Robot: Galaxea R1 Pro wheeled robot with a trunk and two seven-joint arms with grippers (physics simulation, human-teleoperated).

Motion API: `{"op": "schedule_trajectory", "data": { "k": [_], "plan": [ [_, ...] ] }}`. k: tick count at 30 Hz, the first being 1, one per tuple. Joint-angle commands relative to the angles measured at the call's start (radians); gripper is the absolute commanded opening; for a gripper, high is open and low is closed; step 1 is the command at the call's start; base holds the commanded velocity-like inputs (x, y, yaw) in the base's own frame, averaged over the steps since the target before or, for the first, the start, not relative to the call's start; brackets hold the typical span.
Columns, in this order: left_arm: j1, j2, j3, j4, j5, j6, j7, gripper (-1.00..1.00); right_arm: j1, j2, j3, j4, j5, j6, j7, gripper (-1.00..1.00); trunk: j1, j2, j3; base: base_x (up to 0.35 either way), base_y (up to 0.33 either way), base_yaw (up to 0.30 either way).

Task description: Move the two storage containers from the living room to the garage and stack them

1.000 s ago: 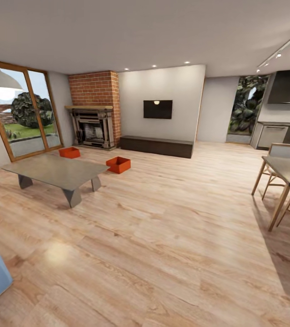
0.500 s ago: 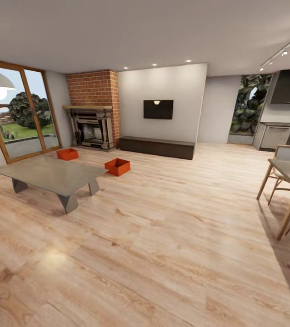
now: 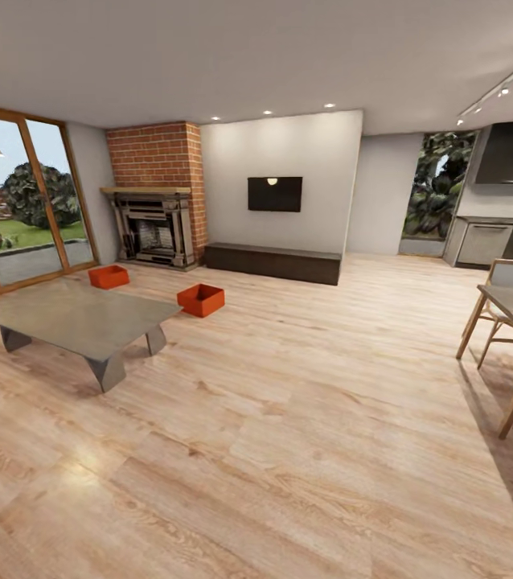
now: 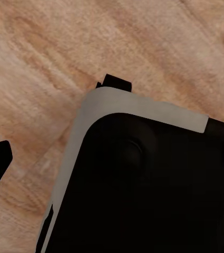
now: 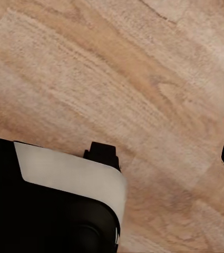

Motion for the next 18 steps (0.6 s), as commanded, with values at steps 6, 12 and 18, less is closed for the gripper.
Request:
{"op": "schedule_trajectory", "data": {
  "k": [6,12,18],
  "plan": [
    [0.0,0.0,0.001,-0.001,0.007,0.003,-0.004,1.0,-0.001,0.001,0.007,0.002,-0.006,-0.004,-0.001,1.0,0.001,0.0,-0.001,0.326,0.0,-0.149],
    [0.0,0.0,0.001,-0.001,0.007,0.003,-0.004,1.0,0.0,0.0,0.007,0.002,-0.006,-0.005,-0.001,1.0,0.001,0.0,-0.001,0.326,0.0,-0.054],
    [0.0,0.0,0.001,-0.001,0.007,0.003,-0.004,1.0,-0.001,0.0,0.008,0.002,-0.006,-0.005,-0.001,1.0,0.001,0.0,-0.001,0.326,0.0,-0.009]
  ]
}}
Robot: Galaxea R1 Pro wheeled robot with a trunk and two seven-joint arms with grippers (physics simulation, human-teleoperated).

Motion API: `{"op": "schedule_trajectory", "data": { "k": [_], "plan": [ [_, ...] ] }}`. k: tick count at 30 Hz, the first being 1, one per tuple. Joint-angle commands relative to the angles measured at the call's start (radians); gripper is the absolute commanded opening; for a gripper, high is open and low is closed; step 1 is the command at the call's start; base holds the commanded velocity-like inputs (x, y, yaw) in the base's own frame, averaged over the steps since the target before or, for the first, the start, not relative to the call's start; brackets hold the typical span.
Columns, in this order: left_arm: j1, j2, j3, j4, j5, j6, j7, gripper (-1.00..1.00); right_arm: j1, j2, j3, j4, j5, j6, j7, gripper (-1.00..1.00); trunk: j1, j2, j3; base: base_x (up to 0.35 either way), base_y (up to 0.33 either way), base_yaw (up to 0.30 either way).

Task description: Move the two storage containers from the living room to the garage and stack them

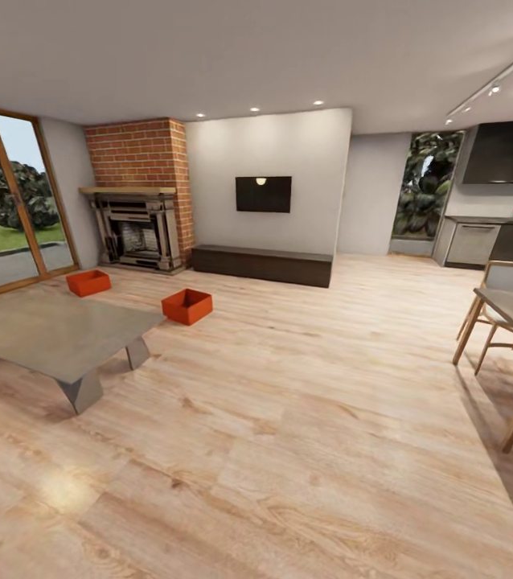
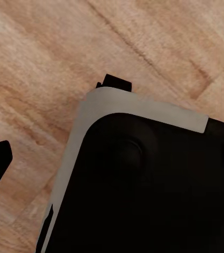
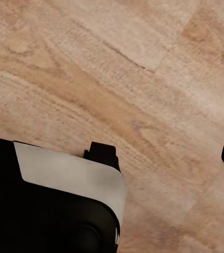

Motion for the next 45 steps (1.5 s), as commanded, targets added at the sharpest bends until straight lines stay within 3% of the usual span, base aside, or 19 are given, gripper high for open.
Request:
{"op": "schedule_trajectory", "data": {
  "k": [1,45],
  "plan": [
    [0.0,0.0,0.001,-0.001,0.006,0.003,-0.004,1.0,-0.001,0.001,0.008,0.002,-0.006,-0.004,-0.001,1.0,0.001,0.0,-0.001,0.326,0.0,-0.002],
    [0.0,-0.001,-0.001,0.001,0.005,0.004,0.0,1.0,0.0,0.001,0.013,0.002,-0.002,-0.007,-0.001,1.0,0.001,0.0,-0.001,0.326,0.0,0.0]
  ]
}}
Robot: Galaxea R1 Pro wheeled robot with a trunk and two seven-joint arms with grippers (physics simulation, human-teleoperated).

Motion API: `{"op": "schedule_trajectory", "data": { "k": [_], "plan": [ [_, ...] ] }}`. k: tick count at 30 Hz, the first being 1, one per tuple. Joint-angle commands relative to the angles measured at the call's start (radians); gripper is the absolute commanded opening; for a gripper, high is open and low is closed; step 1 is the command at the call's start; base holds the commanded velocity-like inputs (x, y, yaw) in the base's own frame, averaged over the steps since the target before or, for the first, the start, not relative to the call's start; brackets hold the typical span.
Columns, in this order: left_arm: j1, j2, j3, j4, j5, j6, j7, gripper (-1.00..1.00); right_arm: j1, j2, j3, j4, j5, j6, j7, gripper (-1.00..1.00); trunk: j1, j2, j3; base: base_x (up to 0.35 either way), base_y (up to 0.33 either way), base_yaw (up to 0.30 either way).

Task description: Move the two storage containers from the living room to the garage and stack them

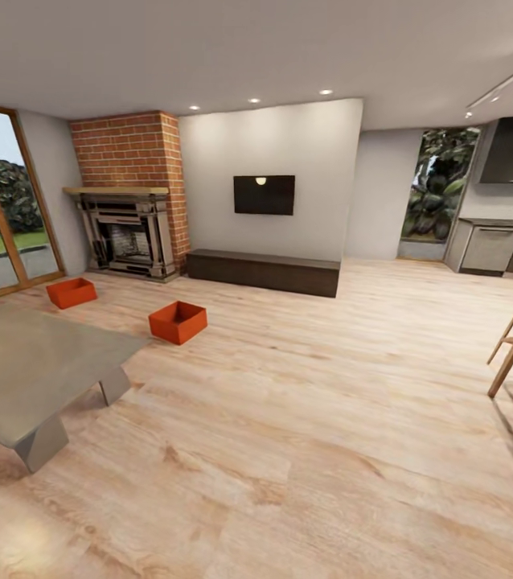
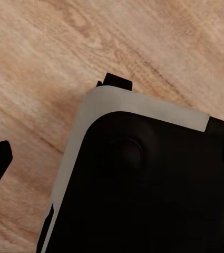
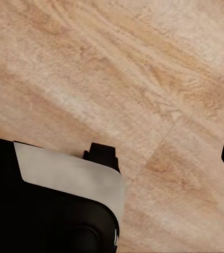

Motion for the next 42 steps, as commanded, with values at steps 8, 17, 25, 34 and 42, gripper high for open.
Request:
{"op": "schedule_trajectory", "data": {
  "k": [8,17,25,34,42],
  "plan": [
    [0.0,0.0,0.001,-0.001,0.006,0.003,-0.004,1.0,0.0,0.001,0.008,0.002,-0.007,-0.004,-0.001,1.0,0.001,0.0,-0.001,0.326,0.0,0.0],
    [0.0,0.002,0.0,-0.001,0.006,0.003,-0.004,1.0,-0.001,0.001,0.008,0.002,-0.007,-0.004,-0.001,1.0,0.001,0.0,-0.001,0.326,0.0,0.0],
    [0.0,0.003,0.0,0.0,0.006,0.003,-0.004,1.0,-0.001,0.002,0.008,0.002,-0.005,-0.004,-0.001,1.0,0.001,0.0,-0.001,0.326,0.0,0.0],
    [0.0,0.004,0.0,-0.001,0.006,0.003,-0.004,1.0,-0.001,0.001,0.008,0.002,-0.006,-0.004,-0.001,1.0,0.001,0.0,-0.001,0.326,0.0,0.0],
    [0.0,0.004,0.001,0.0,0.007,0.003,-0.004,1.0,-0.001,0.001,0.008,0.002,-0.006,-0.004,-0.001,1.0,0.001,0.0,-0.001,0.325,0.0,0.0]
  ]
}}
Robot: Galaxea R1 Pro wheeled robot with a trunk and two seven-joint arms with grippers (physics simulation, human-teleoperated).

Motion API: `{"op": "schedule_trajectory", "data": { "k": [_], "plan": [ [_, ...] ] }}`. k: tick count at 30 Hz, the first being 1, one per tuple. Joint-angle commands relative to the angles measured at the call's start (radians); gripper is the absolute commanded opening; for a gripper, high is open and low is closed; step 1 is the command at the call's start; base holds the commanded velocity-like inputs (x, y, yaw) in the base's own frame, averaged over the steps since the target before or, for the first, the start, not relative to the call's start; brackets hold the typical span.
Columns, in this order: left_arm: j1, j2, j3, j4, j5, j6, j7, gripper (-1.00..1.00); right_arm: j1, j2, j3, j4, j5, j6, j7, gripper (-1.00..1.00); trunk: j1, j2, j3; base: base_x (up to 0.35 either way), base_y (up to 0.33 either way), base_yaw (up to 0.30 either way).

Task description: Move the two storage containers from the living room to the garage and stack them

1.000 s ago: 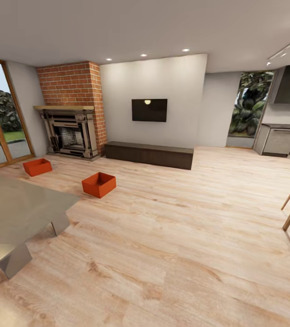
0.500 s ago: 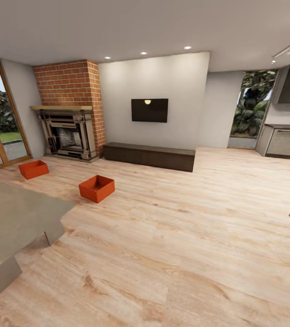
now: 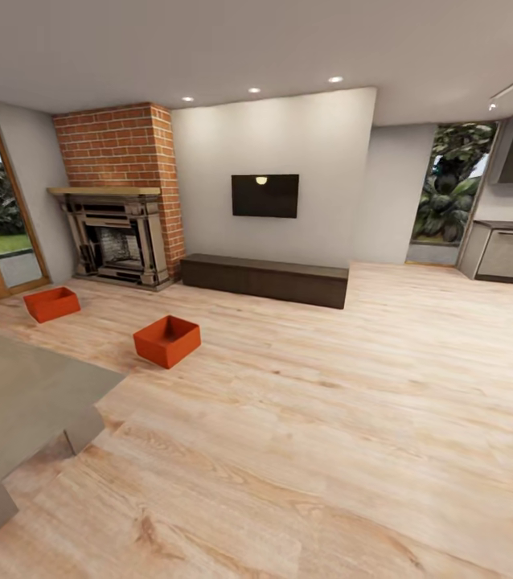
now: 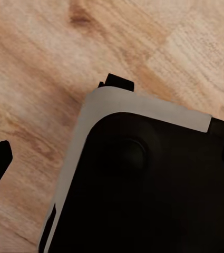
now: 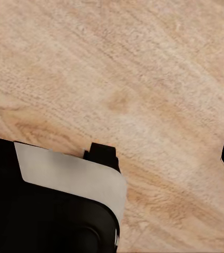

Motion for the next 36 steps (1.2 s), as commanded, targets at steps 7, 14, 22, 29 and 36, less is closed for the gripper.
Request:
{"op": "schedule_trajectory", "data": {
  "k": [7,14,22,29,36],
  "plan": [
    [0.0,-0.001,0.001,0.003,0.007,0.002,-0.004,1.0,-0.001,0.001,0.008,0.002,-0.006,-0.004,-0.001,1.0,0.001,0.0,-0.001,0.326,0.0,0.0],
    [0.0,-0.002,0.001,0.008,0.007,0.002,-0.004,1.0,-0.001,0.014,0.009,-0.006,-0.01,-0.004,0.001,1.0,0.001,0.0,-0.001,0.326,0.0,0.0],
    [0.0,-0.004,0.001,0.009,0.006,0.002,-0.004,1.0,-0.001,0.016,0.007,-0.007,-0.011,-0.003,0.001,1.0,0.001,0.0,-0.001,0.326,0.0,0.0],
    [0.0,-0.004,0.001,0.01,0.007,0.002,-0.004,1.0,-0.001,0.016,0.006,-0.007,-0.014,-0.003,0.001,1.0,0.001,0.0,-0.001,0.326,0.0,0.0],
    [0.0,-0.004,0.001,0.012,0.007,0.001,-0.004,1.0,-0.001,0.016,0.006,-0.007,-0.006,-0.002,0.001,1.0,0.001,0.0,-0.001,0.326,0.0,0.0]
  ]
}}
